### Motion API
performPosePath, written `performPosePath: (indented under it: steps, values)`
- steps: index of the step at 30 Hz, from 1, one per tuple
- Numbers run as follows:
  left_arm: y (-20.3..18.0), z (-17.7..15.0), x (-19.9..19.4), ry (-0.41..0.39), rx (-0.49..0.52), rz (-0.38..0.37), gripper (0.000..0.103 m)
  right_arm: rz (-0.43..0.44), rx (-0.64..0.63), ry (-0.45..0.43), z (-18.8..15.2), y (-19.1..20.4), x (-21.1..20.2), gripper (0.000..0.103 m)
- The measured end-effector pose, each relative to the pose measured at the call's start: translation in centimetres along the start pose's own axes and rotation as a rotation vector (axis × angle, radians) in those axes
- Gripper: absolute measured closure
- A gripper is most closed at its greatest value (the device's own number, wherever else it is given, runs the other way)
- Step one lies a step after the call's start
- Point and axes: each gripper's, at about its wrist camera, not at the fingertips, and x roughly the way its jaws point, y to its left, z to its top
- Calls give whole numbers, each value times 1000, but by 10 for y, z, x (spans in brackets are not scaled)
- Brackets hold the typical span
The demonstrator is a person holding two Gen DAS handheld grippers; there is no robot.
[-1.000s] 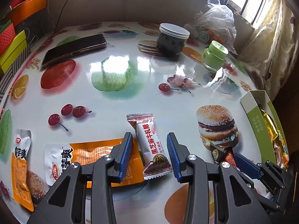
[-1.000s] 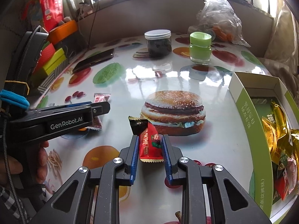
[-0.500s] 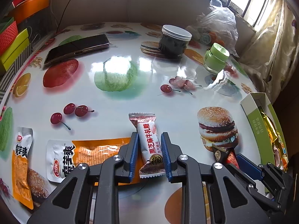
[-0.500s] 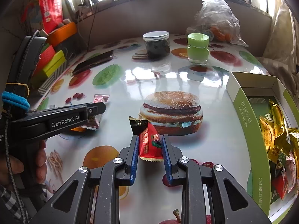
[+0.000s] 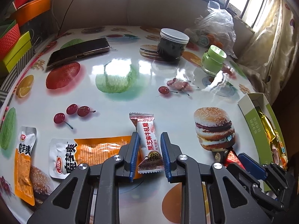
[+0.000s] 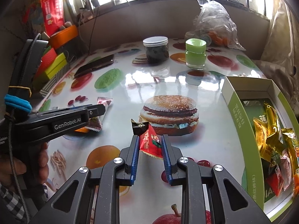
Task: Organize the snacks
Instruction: 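Carry both held candies toward the green box with both tools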
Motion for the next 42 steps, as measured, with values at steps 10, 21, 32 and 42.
performPosePath:
  steps: [10, 21, 32, 42]
  values:
    - [-3, 0, 11, 24, 3, 7, 78, -2, 7, 1, 1, -4, -1, 80]
    - [-2, -1, 5, 11, -8, -3, 83, -3, 11, -7, 1, -5, -3, 81]
    - [-11, -1, -13, -27, 8, -22, 83, -6, 27, -13, -3, -15, -12, 83]
    - [-13, -3, -14, -18, 11, -27, 83, -27, -17, 61, -6, -6, 15, 59]
